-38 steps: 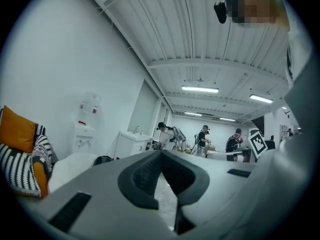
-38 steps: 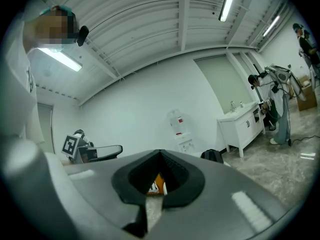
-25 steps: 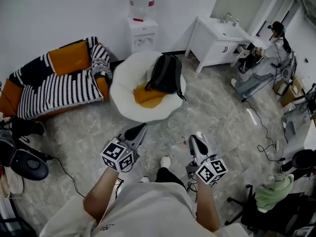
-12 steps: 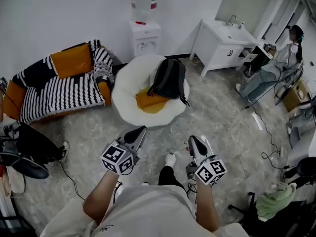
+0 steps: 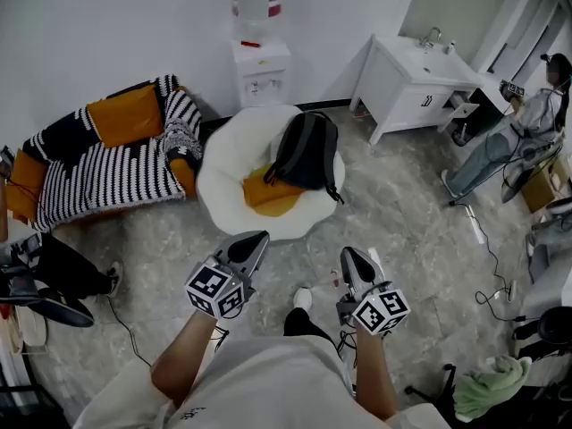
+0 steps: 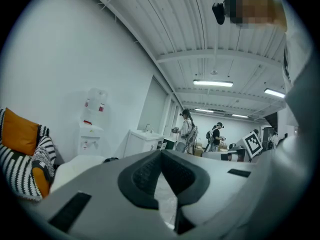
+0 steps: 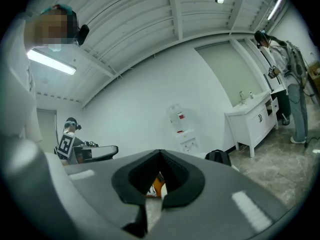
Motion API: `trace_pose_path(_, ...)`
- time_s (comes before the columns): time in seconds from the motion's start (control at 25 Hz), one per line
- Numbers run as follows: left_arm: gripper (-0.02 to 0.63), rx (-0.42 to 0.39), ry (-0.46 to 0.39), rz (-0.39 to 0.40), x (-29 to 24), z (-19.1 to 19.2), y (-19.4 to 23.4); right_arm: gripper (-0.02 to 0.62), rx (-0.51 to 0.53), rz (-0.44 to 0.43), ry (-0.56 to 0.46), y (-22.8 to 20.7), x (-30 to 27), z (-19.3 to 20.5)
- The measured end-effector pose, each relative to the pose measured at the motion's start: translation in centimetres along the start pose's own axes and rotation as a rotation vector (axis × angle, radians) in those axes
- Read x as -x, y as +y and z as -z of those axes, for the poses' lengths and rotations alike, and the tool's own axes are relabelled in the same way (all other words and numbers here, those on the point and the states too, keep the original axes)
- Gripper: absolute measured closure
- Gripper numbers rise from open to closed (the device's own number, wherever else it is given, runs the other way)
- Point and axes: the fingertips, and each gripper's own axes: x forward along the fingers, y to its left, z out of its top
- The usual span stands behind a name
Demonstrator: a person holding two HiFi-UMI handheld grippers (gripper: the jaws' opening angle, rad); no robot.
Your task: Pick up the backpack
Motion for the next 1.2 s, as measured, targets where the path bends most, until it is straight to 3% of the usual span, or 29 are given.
trace_pose_path(0.64,0.607,0.028,0.048,-0.068,-13.8,-0.3,1.2,0.592,-0.055,-0.043,0.055,-14.0,-5.9,-4.3)
trace_pose_path(1.2,0.607,0.048,0.068,-0.093,-18.2,0.3,2.1,0.594,-0.072,-0.028,0.070,-18.9,-6.8,-5.2)
